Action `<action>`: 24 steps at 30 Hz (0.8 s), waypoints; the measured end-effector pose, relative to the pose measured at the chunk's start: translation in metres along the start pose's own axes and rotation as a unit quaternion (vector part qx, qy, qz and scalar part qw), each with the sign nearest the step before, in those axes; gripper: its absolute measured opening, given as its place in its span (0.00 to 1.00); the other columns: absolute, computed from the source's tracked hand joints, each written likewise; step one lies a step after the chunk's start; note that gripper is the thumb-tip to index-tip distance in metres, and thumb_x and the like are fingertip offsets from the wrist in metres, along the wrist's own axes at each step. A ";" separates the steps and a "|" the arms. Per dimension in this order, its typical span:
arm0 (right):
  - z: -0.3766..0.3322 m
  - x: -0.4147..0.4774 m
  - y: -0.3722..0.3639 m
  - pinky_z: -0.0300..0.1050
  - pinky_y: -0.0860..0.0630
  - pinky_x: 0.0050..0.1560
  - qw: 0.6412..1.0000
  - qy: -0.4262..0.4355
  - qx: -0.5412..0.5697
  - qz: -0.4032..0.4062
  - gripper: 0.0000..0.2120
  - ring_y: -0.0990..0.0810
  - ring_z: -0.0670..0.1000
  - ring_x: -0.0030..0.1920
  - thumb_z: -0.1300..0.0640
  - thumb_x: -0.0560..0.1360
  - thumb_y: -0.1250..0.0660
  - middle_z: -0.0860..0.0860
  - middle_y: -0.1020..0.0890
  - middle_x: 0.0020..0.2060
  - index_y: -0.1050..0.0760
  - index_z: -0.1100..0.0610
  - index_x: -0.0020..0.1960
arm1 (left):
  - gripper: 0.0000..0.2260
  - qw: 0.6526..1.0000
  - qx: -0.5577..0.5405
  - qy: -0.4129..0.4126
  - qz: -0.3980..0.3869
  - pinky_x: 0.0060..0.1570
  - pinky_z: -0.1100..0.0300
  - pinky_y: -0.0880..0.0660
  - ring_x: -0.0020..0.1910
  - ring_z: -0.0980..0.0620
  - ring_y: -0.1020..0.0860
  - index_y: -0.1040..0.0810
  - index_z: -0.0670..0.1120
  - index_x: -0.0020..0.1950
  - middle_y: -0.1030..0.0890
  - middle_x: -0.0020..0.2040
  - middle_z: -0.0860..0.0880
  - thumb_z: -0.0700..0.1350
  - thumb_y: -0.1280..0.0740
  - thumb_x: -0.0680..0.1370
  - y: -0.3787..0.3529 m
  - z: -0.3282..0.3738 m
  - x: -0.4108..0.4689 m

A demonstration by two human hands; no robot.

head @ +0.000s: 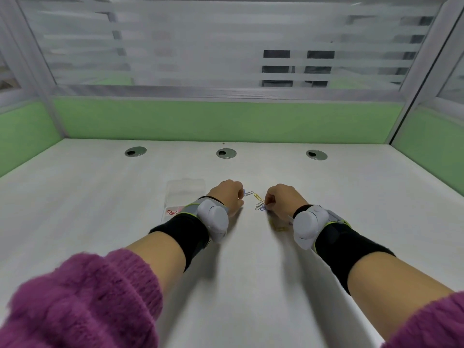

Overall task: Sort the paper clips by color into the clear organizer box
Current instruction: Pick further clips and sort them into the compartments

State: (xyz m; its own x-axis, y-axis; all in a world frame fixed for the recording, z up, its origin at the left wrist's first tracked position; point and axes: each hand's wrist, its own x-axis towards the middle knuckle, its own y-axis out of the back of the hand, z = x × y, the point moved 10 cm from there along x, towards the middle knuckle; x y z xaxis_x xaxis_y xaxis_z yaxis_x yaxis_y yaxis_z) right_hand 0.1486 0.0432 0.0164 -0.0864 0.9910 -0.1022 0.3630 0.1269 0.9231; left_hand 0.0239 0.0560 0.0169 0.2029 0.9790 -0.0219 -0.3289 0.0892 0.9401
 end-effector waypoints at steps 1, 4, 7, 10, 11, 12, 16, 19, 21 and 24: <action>0.000 -0.001 0.000 0.49 0.25 0.59 1.000 -0.002 0.001 -0.002 0.10 0.22 0.59 0.59 0.64 0.75 0.36 0.59 0.19 0.57 0.20 0.63 0.54 | 0.09 1.000 0.002 0.000 0.000 0.56 0.54 0.27 0.58 0.42 0.24 0.23 0.43 0.56 0.22 0.58 0.44 0.41 0.37 0.77 0.000 0.000 -0.001; 0.000 -0.003 0.000 0.48 0.26 0.59 1.000 -0.005 0.004 -0.008 0.10 0.22 0.59 0.59 0.64 0.76 0.36 0.59 0.19 0.57 0.21 0.64 0.55 | 0.09 1.000 0.005 0.002 -0.002 0.56 0.52 0.27 0.57 0.42 0.24 0.23 0.43 0.56 0.22 0.58 0.43 0.42 0.36 0.77 0.000 -0.001 -0.002; 0.001 -0.006 -0.001 0.47 0.26 0.59 1.000 -0.008 0.001 -0.016 0.11 0.22 0.58 0.60 0.62 0.76 0.36 0.59 0.19 0.58 0.22 0.64 0.56 | 0.09 1.000 0.009 0.005 -0.002 0.57 0.52 0.27 0.58 0.42 0.24 0.23 0.43 0.56 0.22 0.58 0.43 0.42 0.36 0.77 0.000 -0.002 -0.004; 0.001 -0.010 -0.002 0.47 0.26 0.59 1.000 -0.009 -0.007 -0.024 0.09 0.22 0.58 0.59 0.61 0.77 0.36 0.59 0.19 0.58 0.22 0.63 0.55 | 0.09 1.000 0.012 0.004 0.001 0.55 0.53 0.26 0.58 0.43 0.24 0.23 0.43 0.56 0.22 0.58 0.44 0.41 0.37 0.77 0.003 -0.001 -0.006; 0.001 -0.010 -0.001 0.47 0.26 0.58 1.000 -0.008 -0.011 -0.024 0.06 0.22 0.58 0.58 0.61 0.77 0.36 0.59 0.20 0.58 0.23 0.62 0.52 | 0.09 1.000 0.012 0.003 0.002 0.55 0.53 0.27 0.58 0.42 0.24 0.23 0.43 0.56 0.22 0.59 0.44 0.41 0.37 0.77 0.004 -0.001 -0.006; 0.001 -0.010 -0.001 0.47 0.26 0.58 1.000 -0.008 -0.015 -0.022 0.04 0.22 0.58 0.56 0.63 0.77 0.37 0.59 0.20 0.58 0.24 0.60 0.50 | 0.09 1.000 0.012 0.002 0.003 0.55 0.53 0.27 0.58 0.42 0.24 0.23 0.43 0.56 0.22 0.59 0.44 0.41 0.37 0.77 0.004 -0.001 -0.006; 0.001 -0.009 0.004 0.49 0.25 0.57 1.000 -0.012 -0.002 -0.006 0.11 0.22 0.59 0.58 0.66 0.76 0.40 0.59 0.20 0.58 0.24 0.63 0.56 | 0.10 1.000 0.013 0.005 0.007 0.55 0.53 0.27 0.58 0.42 0.24 0.23 0.42 0.57 0.22 0.59 0.43 0.41 0.37 0.77 0.007 -0.002 -0.004; -0.002 -0.005 0.006 0.50 0.26 0.59 1.000 -0.004 0.007 -0.002 0.11 0.23 0.59 0.59 0.66 0.77 0.41 0.59 0.20 0.58 0.25 0.64 0.57 | 0.11 1.000 0.017 0.010 0.008 0.56 0.53 0.27 0.59 0.42 0.24 0.23 0.43 0.58 0.23 0.60 0.43 0.41 0.38 0.77 0.007 -0.004 -0.001; -0.003 0.003 0.005 0.50 0.26 0.59 1.000 -0.001 0.010 0.000 0.10 0.23 0.59 0.59 0.65 0.77 0.40 0.59 0.21 0.58 0.25 0.63 0.56 | 0.11 1.000 0.017 0.013 0.007 0.56 0.53 0.27 0.59 0.42 0.24 0.24 0.43 0.58 0.23 0.60 0.43 0.41 0.38 0.77 0.007 -0.004 0.006; -0.006 0.009 0.005 0.51 0.26 0.58 1.000 0.005 0.011 0.005 0.10 0.23 0.59 0.58 0.65 0.77 0.40 0.58 0.20 0.57 0.24 0.62 0.56 | 0.11 1.000 0.017 0.016 0.003 0.56 0.53 0.28 0.59 0.42 0.24 0.25 0.43 0.59 0.23 0.60 0.44 0.41 0.38 0.77 0.004 -0.005 0.014</action>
State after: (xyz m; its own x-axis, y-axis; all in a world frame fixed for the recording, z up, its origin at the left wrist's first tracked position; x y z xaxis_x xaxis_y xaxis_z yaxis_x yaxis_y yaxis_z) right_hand 0.1438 0.0527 0.0225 -0.0929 0.9916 -0.0897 0.3850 0.1188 0.9153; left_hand 0.0204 0.0705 0.0184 0.1704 0.9850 -0.0259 -0.2987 0.0767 0.9513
